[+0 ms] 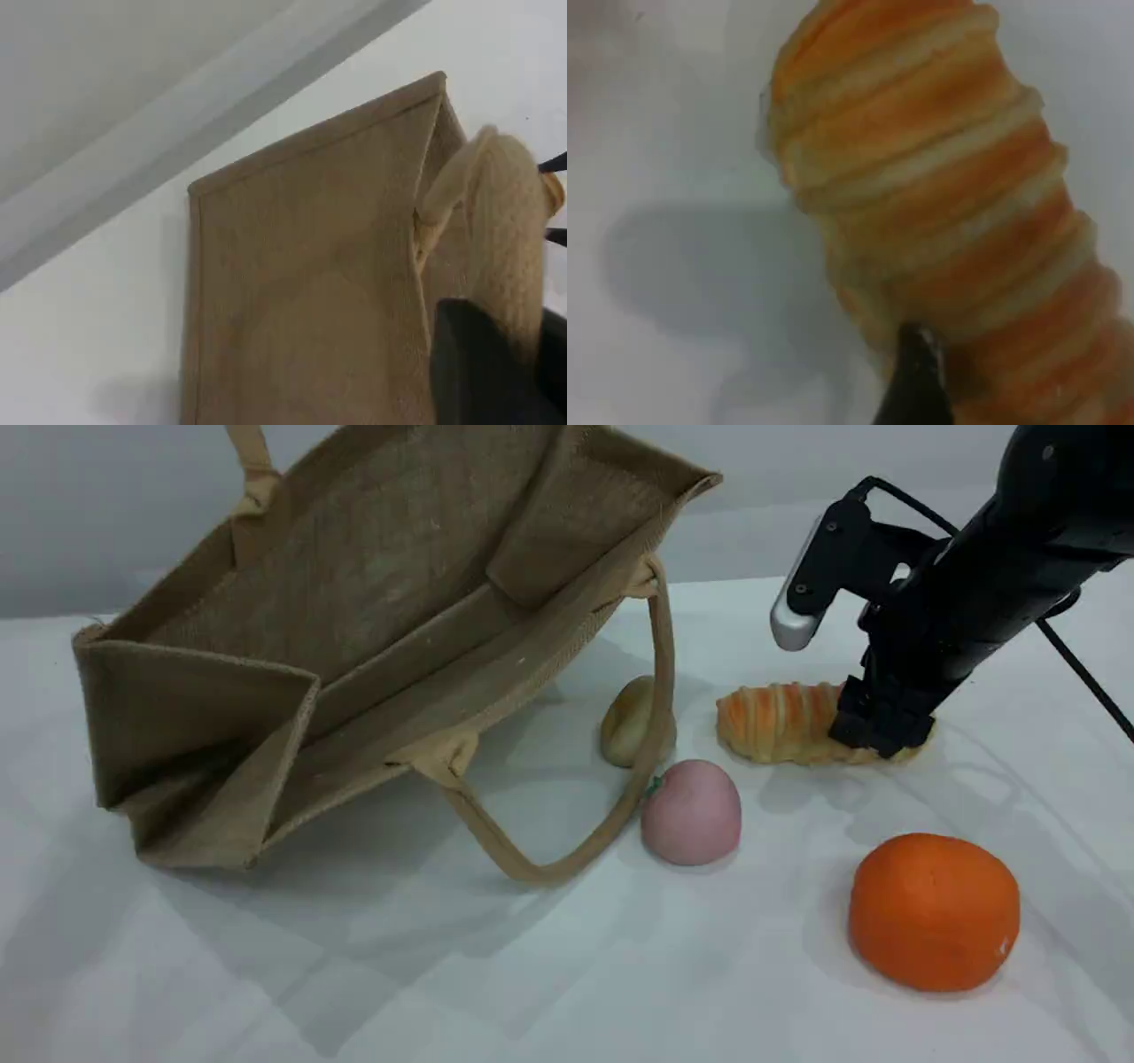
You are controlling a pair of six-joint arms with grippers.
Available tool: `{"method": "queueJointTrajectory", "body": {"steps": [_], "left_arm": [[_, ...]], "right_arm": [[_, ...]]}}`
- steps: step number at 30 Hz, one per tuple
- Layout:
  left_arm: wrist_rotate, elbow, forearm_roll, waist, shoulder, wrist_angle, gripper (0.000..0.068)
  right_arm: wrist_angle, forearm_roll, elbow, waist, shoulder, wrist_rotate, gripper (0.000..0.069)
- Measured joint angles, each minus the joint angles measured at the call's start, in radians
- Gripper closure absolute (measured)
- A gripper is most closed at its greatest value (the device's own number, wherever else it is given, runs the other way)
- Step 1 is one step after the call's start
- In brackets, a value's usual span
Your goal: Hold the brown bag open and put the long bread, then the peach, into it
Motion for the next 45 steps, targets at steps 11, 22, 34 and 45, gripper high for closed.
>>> {"method": "queueJointTrajectory", "body": {"steps": [11,22,34,45], "left_arm": [[0.000,0.000,0.000,0.000,0.000,0.000,0.0581],[0.001,0.000,0.000,0.000,0.000,0.000,0.0581],[0.000,0.000,0.000,0.000,0.000,0.000,0.0581],[0.000,0.000,0.001,0.000,0.000,0.000,0.0581]], "right_arm": [[0.035,0.057,0.001,0.000,0.000,0.002,0.0326],[0.074,0.114,0.001,0.000,0.036,0.001,0.0430],[0.115,0.131,0.000,0.000,0.050,0.001,0.0615],[0.294,0.125,0.005,-0.012,-0.159,0.123,0.0636]]}}
